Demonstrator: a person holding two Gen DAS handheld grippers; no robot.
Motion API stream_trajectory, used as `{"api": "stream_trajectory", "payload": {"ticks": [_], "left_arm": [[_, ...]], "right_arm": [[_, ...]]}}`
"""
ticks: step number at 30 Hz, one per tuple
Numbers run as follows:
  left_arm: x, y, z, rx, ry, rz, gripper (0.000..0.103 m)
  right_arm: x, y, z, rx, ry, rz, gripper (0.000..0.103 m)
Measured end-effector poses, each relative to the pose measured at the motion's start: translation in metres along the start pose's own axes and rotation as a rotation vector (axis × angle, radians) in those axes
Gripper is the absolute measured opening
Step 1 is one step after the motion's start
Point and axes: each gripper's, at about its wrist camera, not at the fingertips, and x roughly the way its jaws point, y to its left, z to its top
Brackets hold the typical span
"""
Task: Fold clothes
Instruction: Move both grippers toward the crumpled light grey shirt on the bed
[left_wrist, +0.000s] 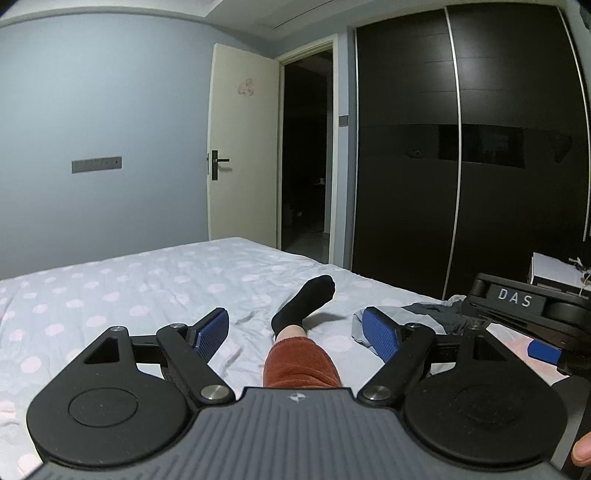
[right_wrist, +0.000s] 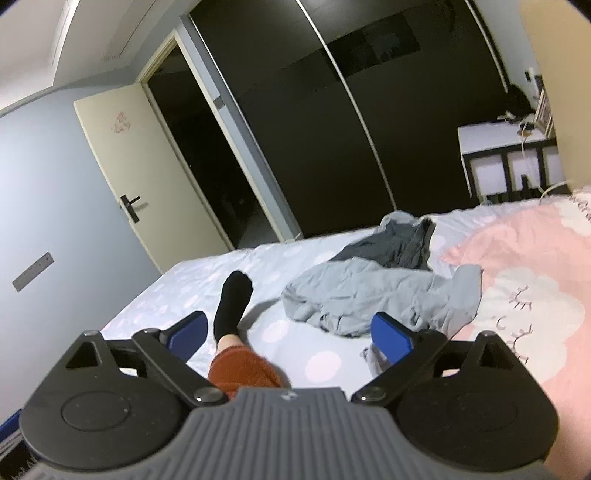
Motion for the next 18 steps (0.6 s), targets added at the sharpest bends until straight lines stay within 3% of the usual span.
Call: {"api": "stream_trajectory", "payload": {"ticks": [5, 11, 18], "left_arm": [[0.003, 0.0, -0.002, 0.034, 0.012, 0.001, 0.091], [0.007, -0.02, -0.008, 0.051, 0.03, 0.02, 0.09], [0.016, -0.011, -0.014, 0.014, 0.085, -0.004, 0.09]], "right_arm": [[0.014, -0.011, 0.011, 0.006, 0.068, -0.018, 0.097], [0.005, -0.006, 0.009, -0.073, 0.016, -0.054, 0.097], [0.006, -0.003, 0.003, -0.094, 0.005, -0.089, 0.097]]}}
